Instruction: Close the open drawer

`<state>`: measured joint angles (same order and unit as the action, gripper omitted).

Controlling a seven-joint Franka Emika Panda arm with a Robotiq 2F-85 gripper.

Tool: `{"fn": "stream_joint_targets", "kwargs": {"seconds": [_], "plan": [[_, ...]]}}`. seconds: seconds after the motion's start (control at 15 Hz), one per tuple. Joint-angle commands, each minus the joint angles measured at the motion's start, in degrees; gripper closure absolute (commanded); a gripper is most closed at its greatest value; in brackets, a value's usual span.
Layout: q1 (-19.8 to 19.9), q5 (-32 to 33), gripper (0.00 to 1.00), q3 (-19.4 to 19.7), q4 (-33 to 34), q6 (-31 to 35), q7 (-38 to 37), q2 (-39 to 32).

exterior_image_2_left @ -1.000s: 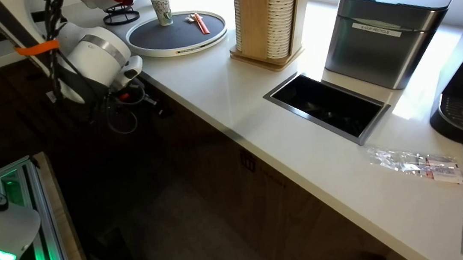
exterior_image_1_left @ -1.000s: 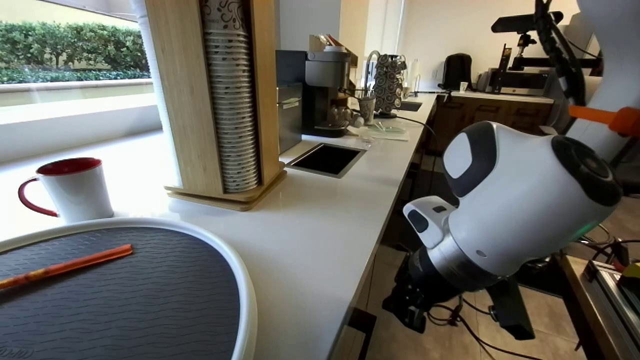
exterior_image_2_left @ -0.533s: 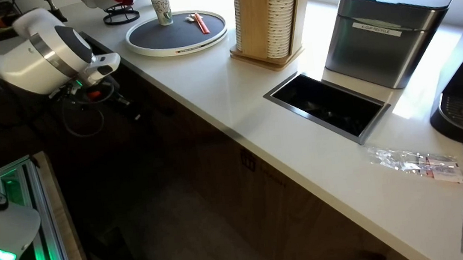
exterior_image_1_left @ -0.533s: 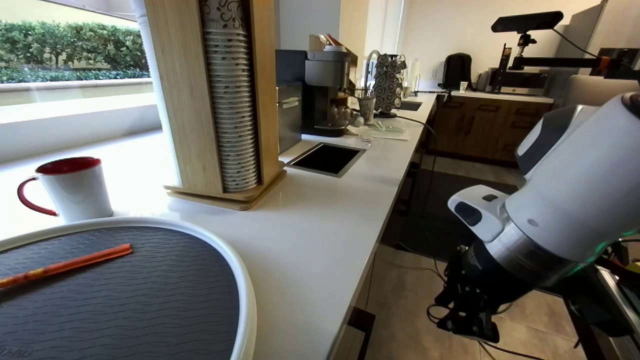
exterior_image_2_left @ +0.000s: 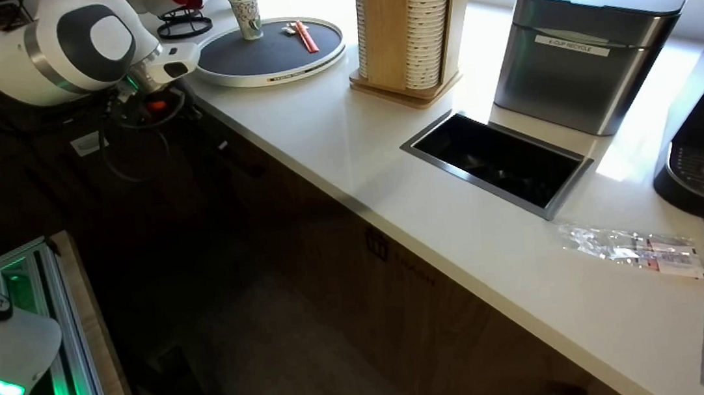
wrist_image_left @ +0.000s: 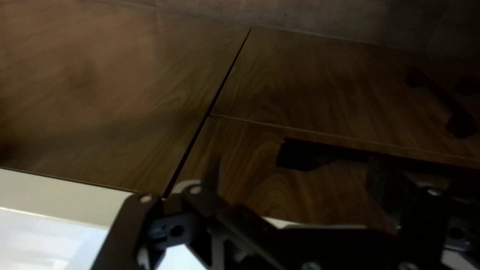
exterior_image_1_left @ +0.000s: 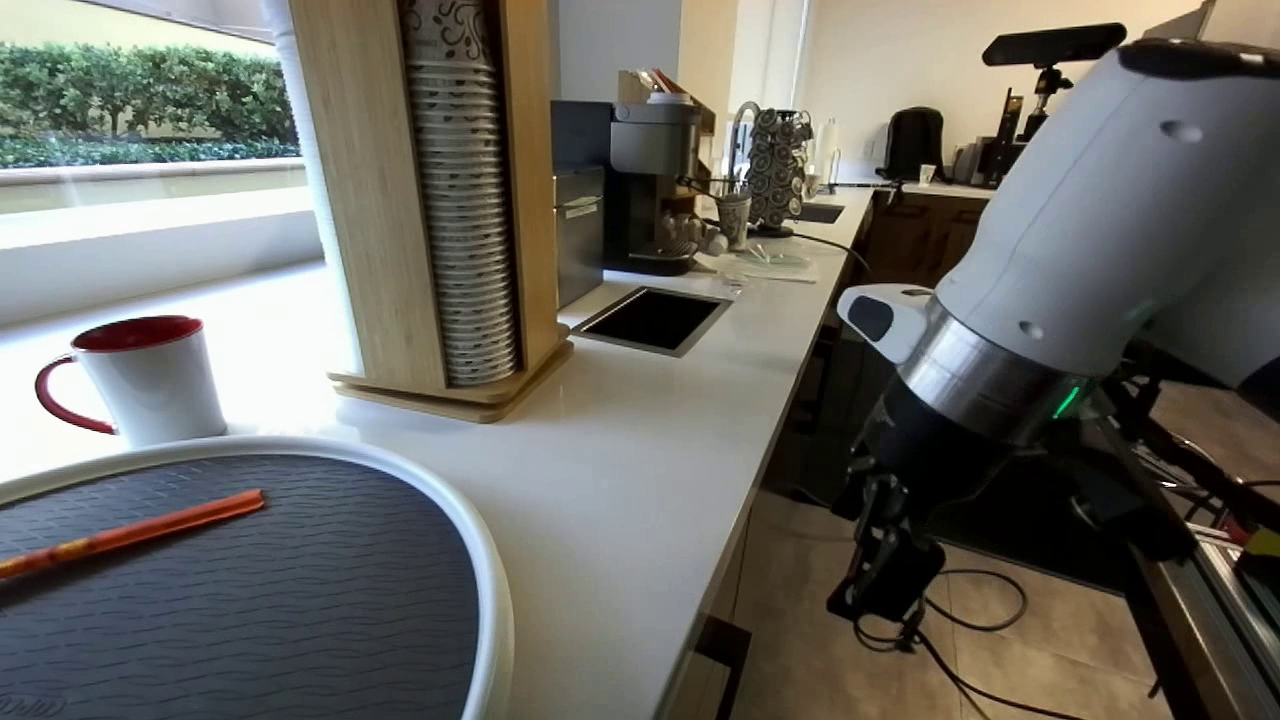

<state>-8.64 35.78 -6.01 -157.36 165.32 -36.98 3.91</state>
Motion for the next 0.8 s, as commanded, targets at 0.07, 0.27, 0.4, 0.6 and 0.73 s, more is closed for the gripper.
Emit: {"fn": "stream_joint_targets", "kwargs": {"seconds": [0.07, 0.27, 0.4, 0.6, 0.73], "plan": [[-10.51, -20.39, 0.00, 5.39, -3.68, 1.92, 15.49, 5.76], [-22.80, -34.08, 0.00, 11.25, -0.06, -6.14, 25.38, 10.84], [-13.70, -33.59, 0.00, 3.01, 0.68, -2.84, 24.38, 6.90], [-16.55, -36.12, 0.00, 4.15, 0.82, -5.13, 25.98, 9.90], [-16.55, -36.19, 0.00, 4.51, 0.69, -5.13, 26.45, 9.98]]}}
